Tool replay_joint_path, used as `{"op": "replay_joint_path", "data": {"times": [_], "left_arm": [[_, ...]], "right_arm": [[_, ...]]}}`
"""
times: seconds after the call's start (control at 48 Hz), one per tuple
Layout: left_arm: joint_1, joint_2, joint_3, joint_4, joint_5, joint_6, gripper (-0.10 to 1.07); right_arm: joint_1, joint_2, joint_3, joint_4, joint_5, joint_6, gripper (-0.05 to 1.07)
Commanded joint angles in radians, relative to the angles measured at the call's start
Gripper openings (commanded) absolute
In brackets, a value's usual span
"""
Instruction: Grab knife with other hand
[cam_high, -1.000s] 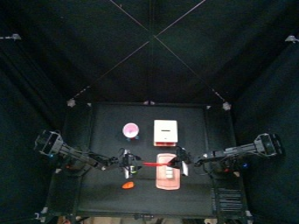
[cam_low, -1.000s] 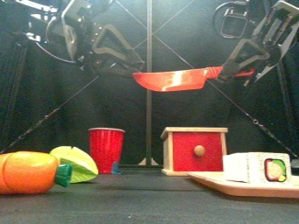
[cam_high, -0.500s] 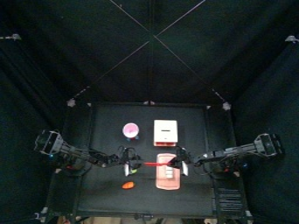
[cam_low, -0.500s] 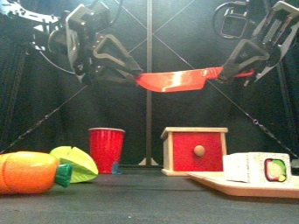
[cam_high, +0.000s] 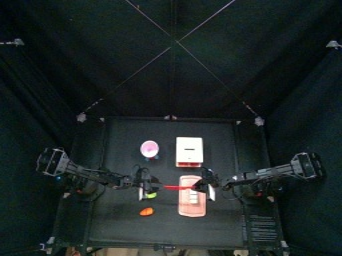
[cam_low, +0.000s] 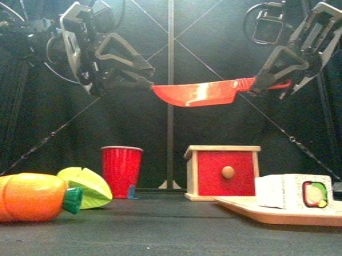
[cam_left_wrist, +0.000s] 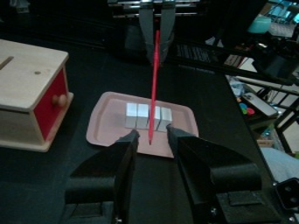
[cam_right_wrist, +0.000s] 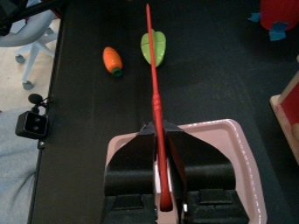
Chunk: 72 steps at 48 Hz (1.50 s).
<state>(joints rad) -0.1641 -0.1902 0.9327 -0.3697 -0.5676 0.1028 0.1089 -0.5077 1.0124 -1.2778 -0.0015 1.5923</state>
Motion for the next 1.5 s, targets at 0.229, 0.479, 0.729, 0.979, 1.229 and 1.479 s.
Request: {"op": "replay_joint_path", "data": {"times": [0.229, 0.479, 0.729, 0.979, 1.229, 1.479], "left_arm": [[0.014, 0.011, -0.014, 0.035, -0.021, -0.002, 0.74], [0.014, 0.038, -0.026, 0.040, -0.021, -0.002, 0.74], [0.026, 0.077, -0.052, 0.040, -0.021, 0.000, 0.74], [0.028, 0.114, -0.083, 0.055, -0.020, 0.000, 0.73], [0.026, 0.146, -0.110, 0.066, -0.020, 0.000, 0.67], [0.031, 0.160, -0.123, 0.066, -0.020, 0.000, 0.42]], "right_arm": [[-0.005, -0.015, -0.009, -0.002, 0.000, 0.000, 0.39], [-0.006, -0.015, -0.009, -0.002, 0.000, 0.000, 0.39], [-0.006, -0.015, -0.009, -0.002, -0.002, 0.000, 0.39], [-0.006, -0.015, -0.008, -0.002, 0.000, 0.000, 0.39], [-0.006, -0.015, -0.008, -0.002, -0.002, 0.000, 0.39], [-0.011, -0.015, -0.008, 0.002, 0.000, 0.000, 0.39]]}}
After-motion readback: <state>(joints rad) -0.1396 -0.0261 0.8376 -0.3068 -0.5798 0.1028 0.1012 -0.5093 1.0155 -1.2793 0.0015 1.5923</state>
